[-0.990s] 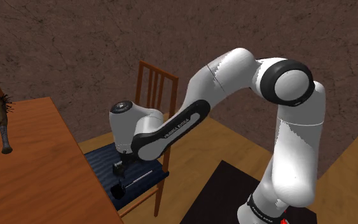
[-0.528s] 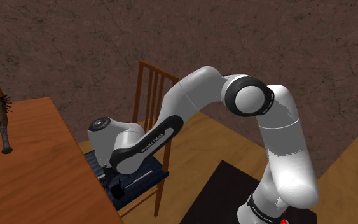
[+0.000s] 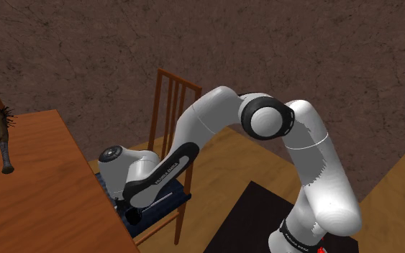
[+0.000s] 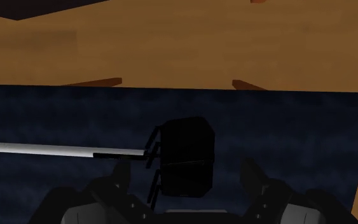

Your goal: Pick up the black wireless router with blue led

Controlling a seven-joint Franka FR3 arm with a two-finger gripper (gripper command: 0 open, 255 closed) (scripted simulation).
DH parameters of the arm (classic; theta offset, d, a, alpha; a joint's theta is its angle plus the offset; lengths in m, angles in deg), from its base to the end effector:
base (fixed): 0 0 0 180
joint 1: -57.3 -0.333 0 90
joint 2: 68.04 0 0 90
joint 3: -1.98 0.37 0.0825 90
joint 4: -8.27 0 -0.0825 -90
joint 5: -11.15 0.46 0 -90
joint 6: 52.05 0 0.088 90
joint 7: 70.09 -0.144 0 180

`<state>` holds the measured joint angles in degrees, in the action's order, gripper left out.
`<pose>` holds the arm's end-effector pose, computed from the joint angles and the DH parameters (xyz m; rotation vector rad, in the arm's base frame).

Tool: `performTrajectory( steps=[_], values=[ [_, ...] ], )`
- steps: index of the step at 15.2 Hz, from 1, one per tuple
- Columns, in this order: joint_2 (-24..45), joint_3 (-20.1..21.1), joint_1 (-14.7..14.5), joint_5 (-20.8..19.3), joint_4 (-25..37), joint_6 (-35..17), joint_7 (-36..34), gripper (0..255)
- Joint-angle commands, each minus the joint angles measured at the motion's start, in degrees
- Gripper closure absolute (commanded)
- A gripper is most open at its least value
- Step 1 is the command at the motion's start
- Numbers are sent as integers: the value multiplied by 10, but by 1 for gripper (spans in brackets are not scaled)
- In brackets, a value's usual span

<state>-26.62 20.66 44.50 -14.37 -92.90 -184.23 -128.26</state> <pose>0.6305 0.3533 0.1060 2.9775 -0.3073 -0.0321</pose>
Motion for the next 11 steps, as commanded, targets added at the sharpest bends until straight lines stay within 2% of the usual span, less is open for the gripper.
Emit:
performTrajectory(
  steps=[1, 2, 3, 11],
  values=[
    [9, -3, -3, -4, 3, -7, -3, 0],
    [9, -3, -3, -4, 3, -7, -3, 0],
    [8, -3, -3, -4, 1, -7, -4, 255],
    [8, -3, -3, -4, 1, -7, -4, 255]
  ],
)
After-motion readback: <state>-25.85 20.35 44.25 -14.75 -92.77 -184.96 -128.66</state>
